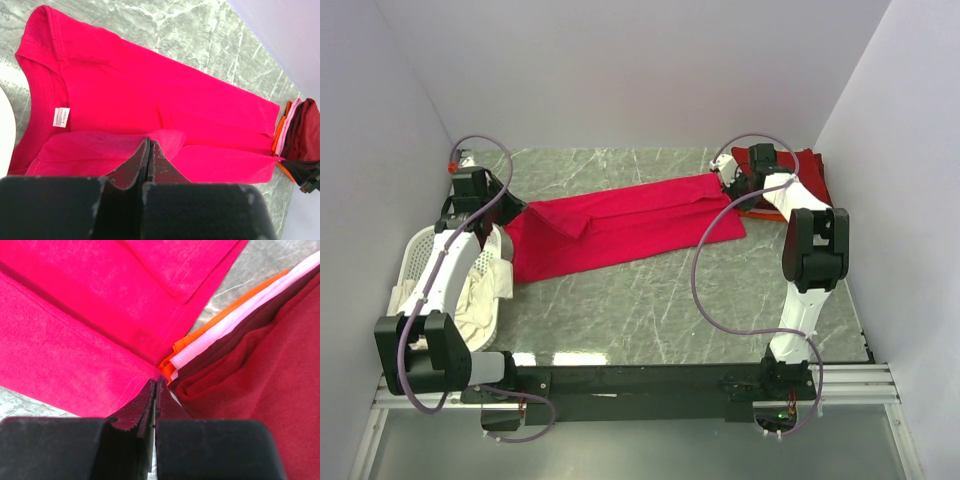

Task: Fold and stack the t-shirts
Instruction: Fold the tshirt

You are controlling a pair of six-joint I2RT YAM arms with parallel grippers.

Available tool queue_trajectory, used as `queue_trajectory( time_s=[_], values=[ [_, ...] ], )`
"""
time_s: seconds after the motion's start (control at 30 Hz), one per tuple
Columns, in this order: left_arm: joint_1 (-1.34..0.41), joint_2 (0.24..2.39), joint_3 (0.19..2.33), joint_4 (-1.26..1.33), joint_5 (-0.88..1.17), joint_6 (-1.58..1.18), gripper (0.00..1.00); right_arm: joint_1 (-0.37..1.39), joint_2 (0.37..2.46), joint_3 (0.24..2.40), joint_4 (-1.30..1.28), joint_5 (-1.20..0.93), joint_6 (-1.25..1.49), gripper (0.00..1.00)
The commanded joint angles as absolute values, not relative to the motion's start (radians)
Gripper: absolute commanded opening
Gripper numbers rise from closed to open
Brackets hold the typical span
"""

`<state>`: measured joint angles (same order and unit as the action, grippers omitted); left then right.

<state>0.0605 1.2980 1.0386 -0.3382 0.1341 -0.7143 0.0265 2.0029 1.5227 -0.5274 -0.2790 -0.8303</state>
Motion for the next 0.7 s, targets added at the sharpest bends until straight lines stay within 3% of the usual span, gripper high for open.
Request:
queue_trajectory(
  time_s=[0.0,0.1,0.17,0.23,0.3,0.47,0.67],
  values=[
    [0.071,1.324,1.078,-0.281,0.133,-0.689,0.0,0.035,2.026,1.577,-0.505,-0.259,-0.816,0.01],
    [0.078,1.379,1.097,-0.268,0.129,-0.684,0.0,0.034,2.029,1.58,-0.499,-0.258,-0.811,0.04],
    [0.089,1.454,1.12,-0.252,0.149,-0.678,0.0,0.035,2.033,1.574,-0.489,-0.252,-0.804,0.15],
    [0.103,1.559,1.164,-0.235,0.166,-0.683,0.24,0.035,2.023,1.551,-0.463,-0.242,-0.786,0.24],
    [0.123,1.639,1.253,-0.213,0.196,-0.692,0.49,0.035,2.002,1.528,-0.448,-0.25,-0.776,0.25],
    [0.126,1.786,1.492,-0.281,0.141,-0.637,0.53,0.037,1.895,1.462,-0.442,-0.281,-0.776,0.29],
    [0.124,1.502,1.376,-0.25,0.153,-0.463,0.56,0.055,1.757,1.359,-0.531,-0.435,-0.885,0.38]
  ],
)
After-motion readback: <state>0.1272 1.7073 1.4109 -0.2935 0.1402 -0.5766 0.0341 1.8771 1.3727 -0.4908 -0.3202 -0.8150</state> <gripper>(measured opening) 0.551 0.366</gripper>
